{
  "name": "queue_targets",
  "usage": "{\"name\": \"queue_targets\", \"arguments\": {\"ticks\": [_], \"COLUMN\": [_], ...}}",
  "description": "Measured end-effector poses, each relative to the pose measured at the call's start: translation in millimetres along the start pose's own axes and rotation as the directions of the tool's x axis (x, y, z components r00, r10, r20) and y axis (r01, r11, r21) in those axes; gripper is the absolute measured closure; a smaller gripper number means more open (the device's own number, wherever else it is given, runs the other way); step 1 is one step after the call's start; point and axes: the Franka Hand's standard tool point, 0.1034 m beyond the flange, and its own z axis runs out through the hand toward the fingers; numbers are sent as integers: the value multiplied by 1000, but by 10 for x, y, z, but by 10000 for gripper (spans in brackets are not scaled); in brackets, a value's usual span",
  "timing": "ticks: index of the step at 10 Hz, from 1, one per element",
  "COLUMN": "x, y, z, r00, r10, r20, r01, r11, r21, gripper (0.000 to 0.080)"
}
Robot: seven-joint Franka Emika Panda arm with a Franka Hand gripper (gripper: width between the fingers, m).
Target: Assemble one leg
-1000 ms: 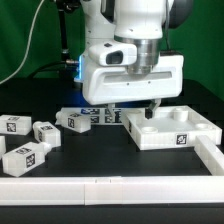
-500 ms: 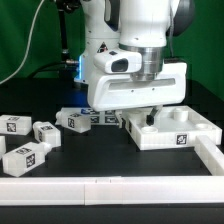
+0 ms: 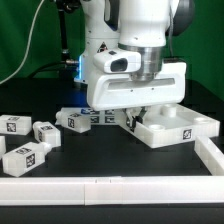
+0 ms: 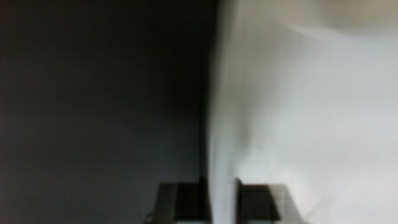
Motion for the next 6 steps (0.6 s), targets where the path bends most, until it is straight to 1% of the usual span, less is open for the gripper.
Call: {"name": "queue_targets", "arguments": {"ticks": [2,3,4,5,6], "x": [-137,-188,-217,-222,-196], "y": [134,162,220,280,302], "z": [-140,-248,-366,-451,-514], "r00": [998,995,991,987,981], "r10": [56,80,109,139,170], "r20": [27,58,77,82,89], "r01": [-57,-81,-112,-142,-174], "r11": [998,997,993,989,984], "r21": [6,14,25,33,40], "gripper": [748,748,748,748,748]}}
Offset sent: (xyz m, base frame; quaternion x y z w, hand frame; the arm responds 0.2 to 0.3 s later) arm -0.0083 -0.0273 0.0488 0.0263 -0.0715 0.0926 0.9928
